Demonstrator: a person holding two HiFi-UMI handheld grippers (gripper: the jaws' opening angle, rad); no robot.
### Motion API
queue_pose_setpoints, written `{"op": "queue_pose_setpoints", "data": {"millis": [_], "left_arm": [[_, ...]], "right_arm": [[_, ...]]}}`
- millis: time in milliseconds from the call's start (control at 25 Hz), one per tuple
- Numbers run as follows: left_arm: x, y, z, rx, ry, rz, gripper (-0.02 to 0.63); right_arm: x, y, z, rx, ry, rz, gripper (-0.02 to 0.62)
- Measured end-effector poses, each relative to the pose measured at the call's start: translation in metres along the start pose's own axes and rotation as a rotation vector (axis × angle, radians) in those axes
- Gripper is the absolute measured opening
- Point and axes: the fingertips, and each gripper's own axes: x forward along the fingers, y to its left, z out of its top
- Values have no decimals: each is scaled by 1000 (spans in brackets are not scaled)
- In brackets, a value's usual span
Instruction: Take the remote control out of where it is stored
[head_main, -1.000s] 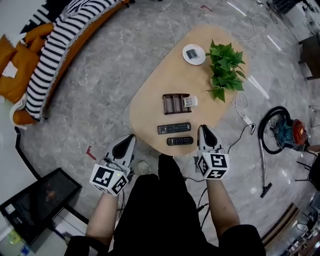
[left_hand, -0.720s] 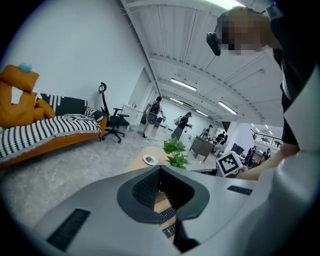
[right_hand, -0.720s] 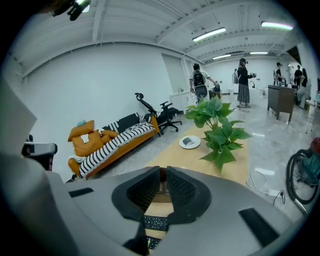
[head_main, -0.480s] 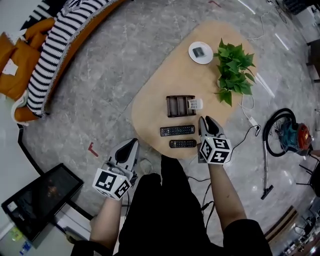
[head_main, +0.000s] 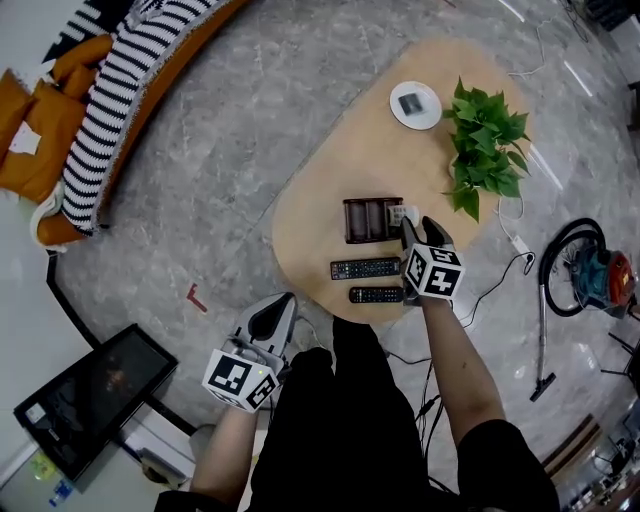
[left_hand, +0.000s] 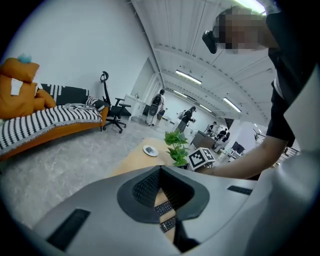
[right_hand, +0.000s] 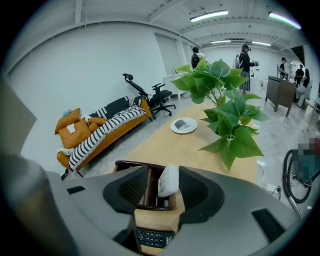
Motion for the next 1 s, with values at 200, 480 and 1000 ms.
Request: {"op": "queue_pose_setpoints", "data": {"millis": [200, 480, 1000], "left_arm": [[5, 4, -6, -30, 17, 19, 8], [11, 7, -17, -58, 44, 31, 8], [12, 1, -27, -69, 74, 24, 8]], "right_arm": [[20, -8, -5, -47, 52, -5, 176], [41, -12, -19, -59, 115, -8, 176], [58, -5, -27, -42, 147, 20, 172]]}}
